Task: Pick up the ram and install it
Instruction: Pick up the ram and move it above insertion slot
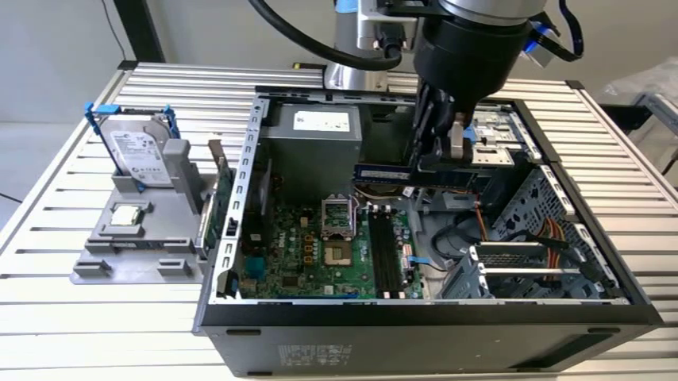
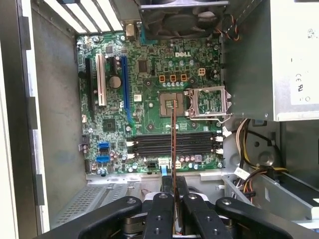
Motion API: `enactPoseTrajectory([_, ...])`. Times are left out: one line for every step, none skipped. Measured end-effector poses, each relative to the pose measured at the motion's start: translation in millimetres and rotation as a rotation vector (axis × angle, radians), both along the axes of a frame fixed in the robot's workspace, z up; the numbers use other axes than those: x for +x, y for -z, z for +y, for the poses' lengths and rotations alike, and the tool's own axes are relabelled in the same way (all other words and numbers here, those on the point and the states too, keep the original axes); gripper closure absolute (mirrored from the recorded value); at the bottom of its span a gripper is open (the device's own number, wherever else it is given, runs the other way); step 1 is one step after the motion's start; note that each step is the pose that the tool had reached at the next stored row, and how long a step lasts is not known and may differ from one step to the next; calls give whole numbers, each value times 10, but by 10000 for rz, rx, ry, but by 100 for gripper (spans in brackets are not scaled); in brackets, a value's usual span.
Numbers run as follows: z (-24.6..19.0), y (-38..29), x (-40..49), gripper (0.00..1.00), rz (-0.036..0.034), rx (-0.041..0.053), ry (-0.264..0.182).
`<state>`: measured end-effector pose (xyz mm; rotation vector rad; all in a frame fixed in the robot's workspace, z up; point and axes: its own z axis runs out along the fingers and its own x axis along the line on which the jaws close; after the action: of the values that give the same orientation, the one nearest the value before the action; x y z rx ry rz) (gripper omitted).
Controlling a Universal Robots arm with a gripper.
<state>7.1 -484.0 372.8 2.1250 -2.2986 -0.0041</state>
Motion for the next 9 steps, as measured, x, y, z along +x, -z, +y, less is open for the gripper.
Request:
enactPoseTrajectory([1, 0, 9, 100, 0, 1, 2])
enactPoseTrajectory([1, 0, 14, 100, 0, 0, 4])
enactPoseTrajectory([1, 0, 14, 100, 0, 1, 4])
enactPoseTrajectory([1, 0, 21, 100, 0, 0, 4])
enactPoseTrajectory([1, 0, 27, 100, 0, 0, 4])
enactPoseTrajectory([1, 0, 27, 100, 0, 0, 4])
enactPoseTrajectory([1, 0, 28, 100, 0, 1, 4])
enactPoseTrajectory([1, 0, 28, 100, 0, 0, 4])
enactPoseTrajectory([1, 0, 29, 100, 0, 0, 4])
